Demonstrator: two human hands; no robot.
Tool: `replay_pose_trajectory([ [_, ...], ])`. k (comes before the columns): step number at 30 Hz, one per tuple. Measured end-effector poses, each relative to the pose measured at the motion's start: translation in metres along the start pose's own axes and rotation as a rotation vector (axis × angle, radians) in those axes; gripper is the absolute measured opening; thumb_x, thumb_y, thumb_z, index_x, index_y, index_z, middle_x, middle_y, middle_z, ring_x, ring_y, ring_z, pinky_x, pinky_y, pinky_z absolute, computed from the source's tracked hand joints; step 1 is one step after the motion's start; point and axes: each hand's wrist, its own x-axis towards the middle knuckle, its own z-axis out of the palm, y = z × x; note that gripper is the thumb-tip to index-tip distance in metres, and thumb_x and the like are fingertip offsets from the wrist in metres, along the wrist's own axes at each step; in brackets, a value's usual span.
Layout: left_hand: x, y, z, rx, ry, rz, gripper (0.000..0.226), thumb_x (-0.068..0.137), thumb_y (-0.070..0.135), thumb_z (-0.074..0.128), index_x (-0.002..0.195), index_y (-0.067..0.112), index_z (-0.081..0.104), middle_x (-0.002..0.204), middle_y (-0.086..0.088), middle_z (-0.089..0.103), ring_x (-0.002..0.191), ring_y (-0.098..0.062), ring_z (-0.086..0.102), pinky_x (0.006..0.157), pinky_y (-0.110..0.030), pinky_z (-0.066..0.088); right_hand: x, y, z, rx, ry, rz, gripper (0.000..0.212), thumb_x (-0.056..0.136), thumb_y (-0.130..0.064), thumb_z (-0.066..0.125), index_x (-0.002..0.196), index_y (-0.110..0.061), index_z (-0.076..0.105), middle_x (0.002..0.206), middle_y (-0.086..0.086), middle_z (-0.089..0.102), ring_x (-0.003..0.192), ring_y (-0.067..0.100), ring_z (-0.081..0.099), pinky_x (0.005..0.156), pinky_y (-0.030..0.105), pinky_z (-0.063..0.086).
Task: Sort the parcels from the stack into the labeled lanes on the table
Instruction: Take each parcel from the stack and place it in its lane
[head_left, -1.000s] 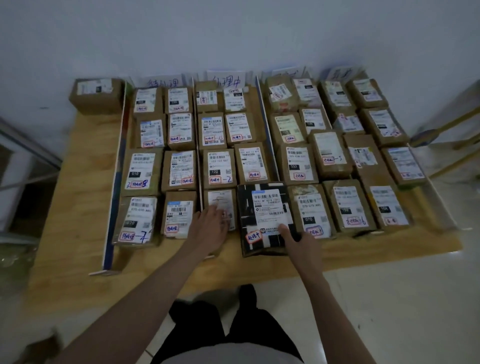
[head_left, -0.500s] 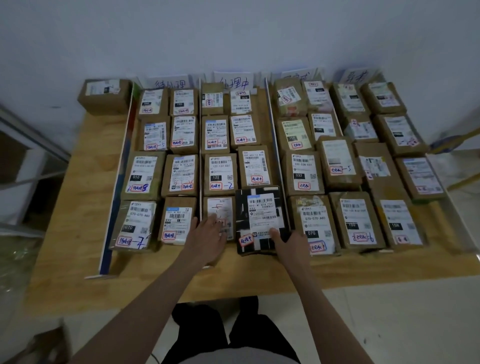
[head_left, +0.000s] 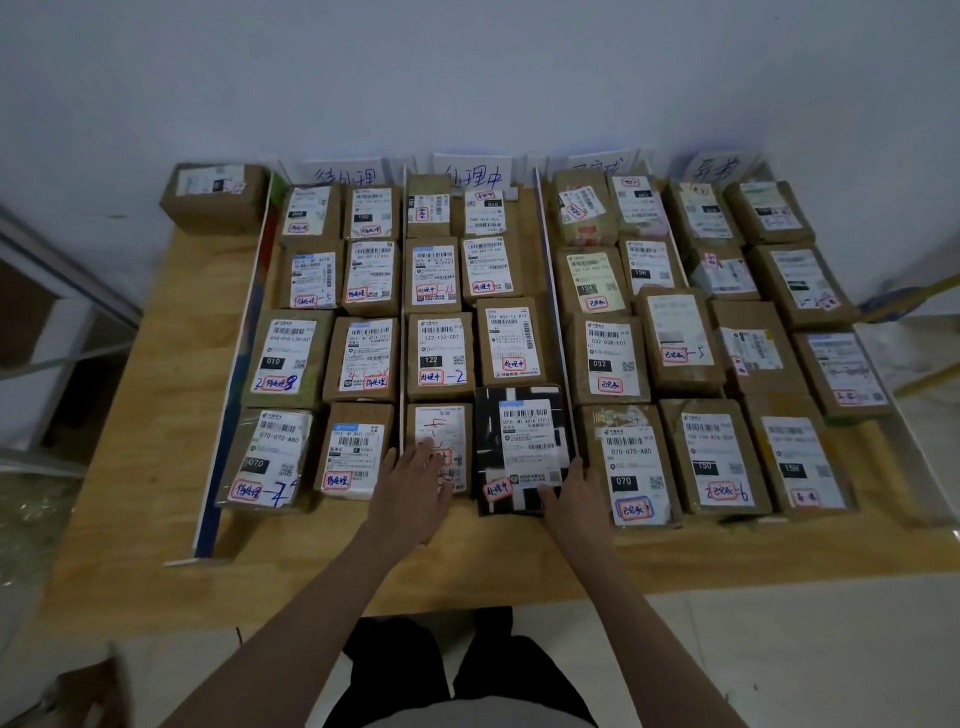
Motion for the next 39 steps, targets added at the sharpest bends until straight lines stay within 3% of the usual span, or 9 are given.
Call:
replay_pose_trajectory([
  [4,0.000,0.002,0.000,0.001,0.000,-0.005,0.051,0.103,0.039,0.036,0.148,0.016,0.039,0.162,-0.004,0.022,0.149,-0.019,0.021,0.121,-0.044,0.011,0.002,-0.003,-0.001,0.014,-0.005,0.002,0.071,0.101,-0.027,0.053,0.155,-0.003,0.014,0.151,0.017,0.031,0.134,0.031,0.042,0.106,0.043,0.041],
  [10,-0.003,0.006,-0.003,0.001,-0.026,-0.023,0.051,0.103,0.039,0.035,0.148,0.015,0.037,0.163,-0.004,0.020,0.149,-0.020,0.020,0.122,-0.044,0.011,0.001,-0.004,-0.006,0.019,-0.015,-0.038,0.071,0.101,-0.029,0.051,0.155,-0.002,0.012,0.151,0.017,0.030,0.135,0.032,0.040,0.105,0.042,0.041],
  [16,0.003,0.005,-0.032,0.026,-0.009,-0.007,0.049,0.102,0.040,0.037,0.145,0.018,0.043,0.157,-0.004,0.033,0.141,-0.022,0.034,0.118,-0.041,0.024,0.008,-0.021,-0.033,-0.059,0.099,-0.209,0.053,0.099,-0.037,0.051,0.143,-0.012,0.035,0.142,0.011,0.043,0.132,0.028,0.042,0.108,0.044,0.042],
  [20,0.010,-0.004,-0.079,0.060,0.160,-0.060,0.047,0.103,0.043,0.035,0.139,0.016,0.048,0.148,-0.006,0.043,0.133,-0.027,0.043,0.110,-0.042,0.035,0.015,-0.059,-0.057,-0.219,0.250,-0.404,0.050,0.102,-0.044,0.041,0.142,-0.013,0.041,0.144,0.008,0.045,0.135,0.026,0.041,0.109,0.044,0.041],
  [25,-0.001,-0.052,-0.129,0.106,0.374,-0.176,0.048,0.103,0.042,0.032,0.138,0.016,0.050,0.146,-0.007,0.047,0.134,-0.028,0.043,0.115,-0.043,0.028,0.014,-0.120,-0.061,-0.274,0.362,-0.623,0.053,0.102,-0.040,0.042,0.146,-0.011,0.040,0.149,0.012,0.044,0.139,0.031,0.037,0.116,0.047,0.032],
  [28,-0.019,-0.091,-0.141,0.149,0.481,-0.220,0.048,0.100,0.041,0.036,0.134,0.013,0.055,0.137,-0.010,0.055,0.127,-0.030,0.050,0.110,-0.045,0.033,0.006,-0.155,-0.047,-0.307,0.355,-0.679,0.056,0.103,-0.043,0.036,0.148,-0.009,0.038,0.151,0.012,0.041,0.142,0.031,0.034,0.118,0.046,0.028],
  [32,-0.045,-0.140,-0.144,0.147,0.516,-0.267,0.051,0.098,0.043,0.030,0.129,0.012,0.057,0.131,-0.009,0.058,0.122,-0.028,0.052,0.108,-0.045,0.036,-0.013,-0.195,-0.022,-0.331,0.362,-0.742,0.057,0.104,-0.043,0.033,0.150,-0.010,0.034,0.154,0.011,0.036,0.145,0.029,0.029,0.121,0.043,0.019],
  [39,-0.073,-0.235,-0.152,0.179,0.518,-0.273,0.046,0.100,0.042,0.038,0.130,0.013,0.057,0.132,-0.010,0.058,0.124,-0.030,0.052,0.108,-0.047,0.037,-0.041,-0.266,0.041,-0.358,0.362,-0.748,0.055,0.103,-0.043,0.033,0.147,-0.011,0.038,0.150,0.009,0.042,0.140,0.027,0.036,0.118,0.044,0.028],
])
